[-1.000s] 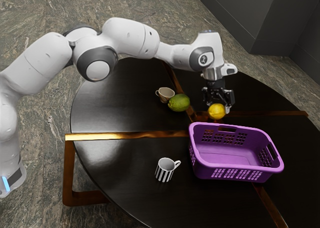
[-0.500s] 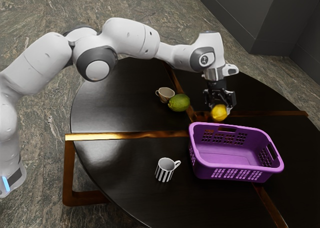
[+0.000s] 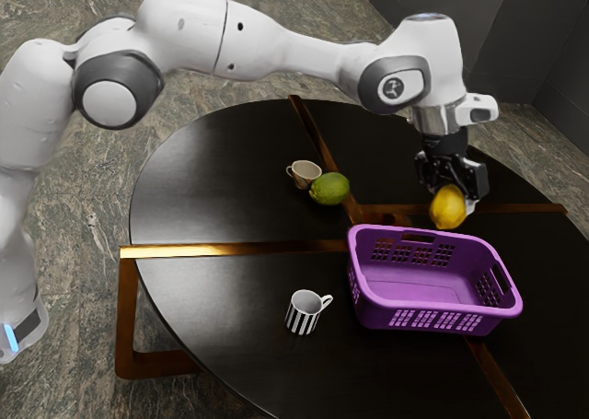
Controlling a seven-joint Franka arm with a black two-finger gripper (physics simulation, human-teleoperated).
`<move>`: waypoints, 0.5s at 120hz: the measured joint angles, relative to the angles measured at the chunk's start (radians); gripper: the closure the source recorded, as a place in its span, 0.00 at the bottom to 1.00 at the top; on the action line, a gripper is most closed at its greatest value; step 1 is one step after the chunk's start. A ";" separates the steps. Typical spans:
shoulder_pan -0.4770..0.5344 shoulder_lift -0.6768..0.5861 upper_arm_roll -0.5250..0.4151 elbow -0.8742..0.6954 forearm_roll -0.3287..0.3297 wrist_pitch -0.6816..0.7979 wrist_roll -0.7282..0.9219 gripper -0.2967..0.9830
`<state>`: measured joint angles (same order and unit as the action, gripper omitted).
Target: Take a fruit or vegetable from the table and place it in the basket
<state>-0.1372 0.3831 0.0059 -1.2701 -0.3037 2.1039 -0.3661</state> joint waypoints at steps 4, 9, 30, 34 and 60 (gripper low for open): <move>-0.019 -0.007 0.000 -0.021 0.003 0.000 -0.015 0.50; -0.036 -0.028 0.001 -0.061 0.007 0.000 -0.033 0.50; -0.080 -0.072 0.003 -0.183 0.008 0.001 -0.103 0.51; -0.078 -0.070 0.004 -0.193 0.007 0.001 -0.115 0.51; -0.073 -0.055 0.005 -0.203 -0.006 0.001 -0.174 0.51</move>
<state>-0.2104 0.3280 0.0104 -1.4728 -0.3095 2.1048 -0.5403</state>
